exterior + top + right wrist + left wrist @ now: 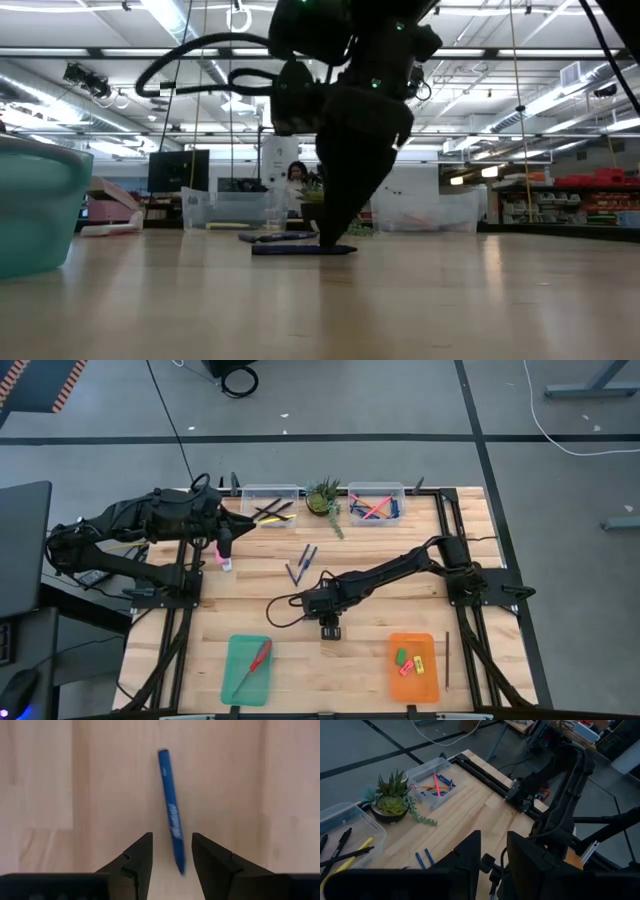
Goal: Sort crayons/erasers/pens/pencils in bins
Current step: Put the blue crayon into the right transparent bin
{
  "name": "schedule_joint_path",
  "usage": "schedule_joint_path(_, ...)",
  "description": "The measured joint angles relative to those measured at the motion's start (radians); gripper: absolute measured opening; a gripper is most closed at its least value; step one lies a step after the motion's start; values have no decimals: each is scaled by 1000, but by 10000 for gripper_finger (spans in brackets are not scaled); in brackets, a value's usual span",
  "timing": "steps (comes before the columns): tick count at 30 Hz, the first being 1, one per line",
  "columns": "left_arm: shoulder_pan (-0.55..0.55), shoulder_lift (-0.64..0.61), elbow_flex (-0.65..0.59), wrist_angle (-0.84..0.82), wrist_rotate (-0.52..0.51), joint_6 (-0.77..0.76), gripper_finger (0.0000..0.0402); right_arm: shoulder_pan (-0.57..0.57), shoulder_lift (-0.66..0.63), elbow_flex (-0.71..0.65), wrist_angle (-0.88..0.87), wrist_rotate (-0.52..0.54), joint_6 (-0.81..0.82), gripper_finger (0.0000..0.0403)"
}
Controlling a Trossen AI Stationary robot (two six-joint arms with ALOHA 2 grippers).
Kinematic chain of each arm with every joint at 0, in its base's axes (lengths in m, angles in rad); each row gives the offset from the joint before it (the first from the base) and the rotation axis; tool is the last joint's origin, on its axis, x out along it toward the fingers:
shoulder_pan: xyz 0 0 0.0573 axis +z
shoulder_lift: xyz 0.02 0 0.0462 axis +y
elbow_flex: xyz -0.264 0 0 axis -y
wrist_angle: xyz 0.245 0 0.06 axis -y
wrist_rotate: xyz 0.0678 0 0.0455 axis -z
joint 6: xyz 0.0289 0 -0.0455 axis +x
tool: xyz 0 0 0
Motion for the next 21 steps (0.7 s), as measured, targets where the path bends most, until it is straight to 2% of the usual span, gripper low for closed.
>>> schedule_joint_path(11, 0, 0, 0, -27, 1, -1, 102, 0, 20, 4, -6, -1, 4, 136)
schedule_joint_path(21, 0, 0, 0, -28, 1, 5, 100, 0, 21, 5, -66, 15, -9, 64)
